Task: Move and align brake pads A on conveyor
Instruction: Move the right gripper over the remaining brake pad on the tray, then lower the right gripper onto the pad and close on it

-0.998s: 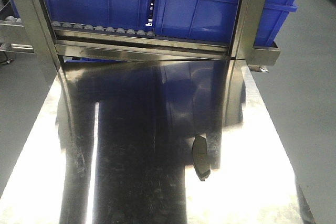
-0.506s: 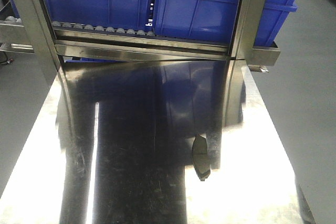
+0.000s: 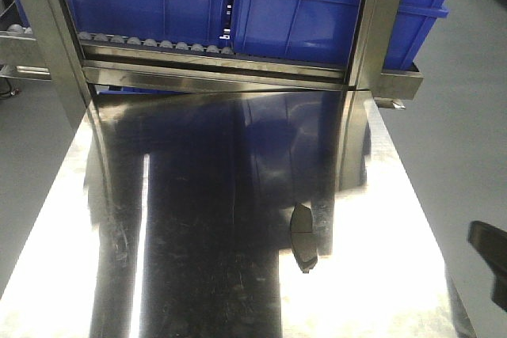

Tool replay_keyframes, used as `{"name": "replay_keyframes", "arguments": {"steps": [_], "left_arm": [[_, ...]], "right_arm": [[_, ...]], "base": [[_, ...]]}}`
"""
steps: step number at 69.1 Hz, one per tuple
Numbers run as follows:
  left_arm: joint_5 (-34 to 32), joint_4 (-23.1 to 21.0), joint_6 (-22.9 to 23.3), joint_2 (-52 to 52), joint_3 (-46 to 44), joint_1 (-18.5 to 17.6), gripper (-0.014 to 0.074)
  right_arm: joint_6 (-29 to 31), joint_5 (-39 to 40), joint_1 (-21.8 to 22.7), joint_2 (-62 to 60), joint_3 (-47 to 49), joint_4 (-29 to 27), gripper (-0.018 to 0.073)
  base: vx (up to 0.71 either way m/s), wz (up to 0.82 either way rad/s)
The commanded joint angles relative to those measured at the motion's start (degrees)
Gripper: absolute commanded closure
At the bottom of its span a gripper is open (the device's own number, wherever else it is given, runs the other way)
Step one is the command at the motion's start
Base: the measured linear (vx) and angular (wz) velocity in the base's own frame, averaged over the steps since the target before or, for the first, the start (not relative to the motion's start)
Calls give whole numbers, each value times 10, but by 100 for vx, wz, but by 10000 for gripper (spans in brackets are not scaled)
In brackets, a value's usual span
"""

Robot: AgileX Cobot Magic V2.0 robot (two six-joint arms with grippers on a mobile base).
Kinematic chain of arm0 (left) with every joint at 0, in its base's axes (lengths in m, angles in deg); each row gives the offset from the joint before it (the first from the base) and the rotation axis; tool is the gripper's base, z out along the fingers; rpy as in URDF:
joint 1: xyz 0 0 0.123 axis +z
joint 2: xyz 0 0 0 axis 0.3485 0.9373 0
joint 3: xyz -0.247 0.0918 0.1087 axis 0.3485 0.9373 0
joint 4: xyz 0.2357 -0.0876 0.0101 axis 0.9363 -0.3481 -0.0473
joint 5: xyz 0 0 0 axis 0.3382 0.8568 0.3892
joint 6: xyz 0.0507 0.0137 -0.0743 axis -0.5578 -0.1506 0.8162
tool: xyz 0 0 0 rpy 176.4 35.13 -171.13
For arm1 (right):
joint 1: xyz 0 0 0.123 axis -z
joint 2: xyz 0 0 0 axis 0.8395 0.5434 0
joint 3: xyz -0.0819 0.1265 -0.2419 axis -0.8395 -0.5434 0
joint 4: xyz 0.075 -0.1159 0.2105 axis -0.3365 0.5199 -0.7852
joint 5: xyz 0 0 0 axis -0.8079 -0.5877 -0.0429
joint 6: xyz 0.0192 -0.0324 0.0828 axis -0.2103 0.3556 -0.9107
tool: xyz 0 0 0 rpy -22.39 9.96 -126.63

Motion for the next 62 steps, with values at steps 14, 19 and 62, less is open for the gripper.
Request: {"name": "replay_keyframes", "arguments": {"steps": [14, 19, 62], "left_arm": [[-55, 11, 1, 8, -17, -1, 603], [-55, 11, 1, 8, -17, -1, 603], [-55, 11, 1, 8, -17, -1, 603]], "right_arm": [[-50, -82, 2, 273, 126, 12, 76], [-57, -96, 2, 337, 151, 14, 76], [-221, -149, -179, 651, 411, 91, 87]], "base": [[0, 0], [0, 0], [0, 0]]}}
